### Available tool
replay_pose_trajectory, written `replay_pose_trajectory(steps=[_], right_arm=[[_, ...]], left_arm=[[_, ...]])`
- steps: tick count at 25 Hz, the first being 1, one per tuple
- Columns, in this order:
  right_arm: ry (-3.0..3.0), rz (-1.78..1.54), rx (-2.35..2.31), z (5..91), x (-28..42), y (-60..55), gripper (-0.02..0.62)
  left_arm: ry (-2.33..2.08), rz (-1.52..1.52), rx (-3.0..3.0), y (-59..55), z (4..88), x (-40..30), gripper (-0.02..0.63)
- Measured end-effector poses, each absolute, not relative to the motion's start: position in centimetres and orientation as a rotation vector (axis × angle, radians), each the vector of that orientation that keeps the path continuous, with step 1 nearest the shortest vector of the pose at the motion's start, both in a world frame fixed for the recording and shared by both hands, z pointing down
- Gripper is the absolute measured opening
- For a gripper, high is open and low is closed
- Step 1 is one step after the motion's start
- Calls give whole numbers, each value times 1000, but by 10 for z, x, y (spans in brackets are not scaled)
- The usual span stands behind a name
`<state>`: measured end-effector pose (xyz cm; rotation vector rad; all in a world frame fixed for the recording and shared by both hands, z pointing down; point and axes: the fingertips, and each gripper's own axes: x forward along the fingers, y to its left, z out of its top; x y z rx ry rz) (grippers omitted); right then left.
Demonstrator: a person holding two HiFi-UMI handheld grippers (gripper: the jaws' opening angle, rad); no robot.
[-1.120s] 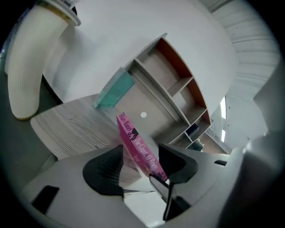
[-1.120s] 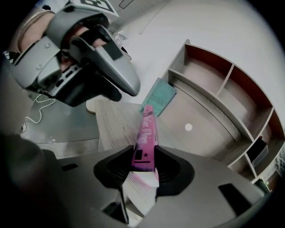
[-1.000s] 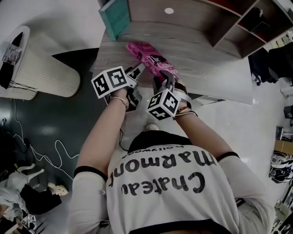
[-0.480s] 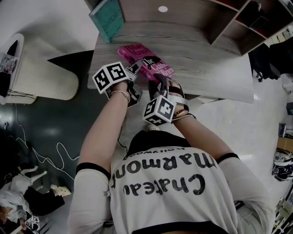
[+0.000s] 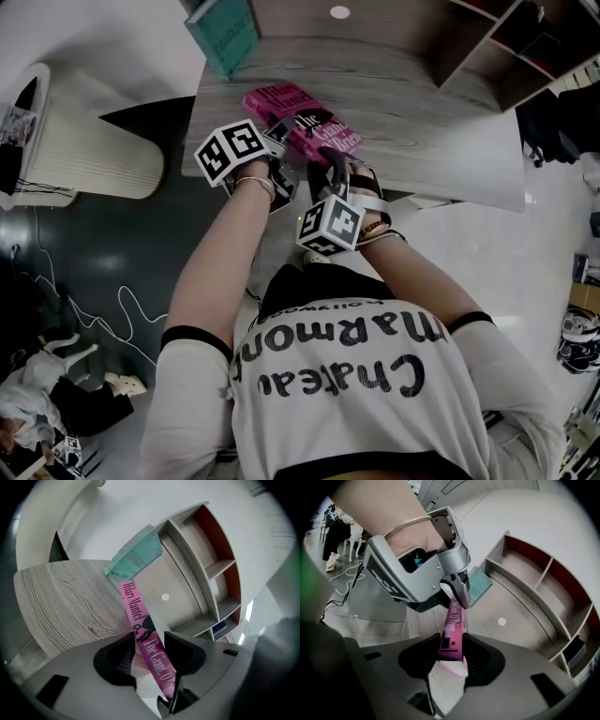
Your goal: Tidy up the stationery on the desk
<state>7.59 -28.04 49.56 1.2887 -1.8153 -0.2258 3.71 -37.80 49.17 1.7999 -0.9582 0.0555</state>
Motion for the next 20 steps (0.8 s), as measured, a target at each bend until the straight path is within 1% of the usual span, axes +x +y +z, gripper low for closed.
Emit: replay_pose_trajectory(steps=[6,10,16,18,20], right_arm=[[-1834,-243,1330,494,77,-288,169],[-1843,-262,1330,495,79,-293,194],[-1865,-285,1329,492,79,-303,206],[-1886,-251,1320,494,80,-305,228],[-1910,-188,1324,498,83,-306,236]], left_arm=[[-948,-9,1782,-386,481,38,173],[-926,-41,1799,-393,468,44,152],[-970,-73,1835,-407,450,43,144],[-1008,-90,1861,-416,440,36,141],[-1048,-101,1886,-425,430,28,141]])
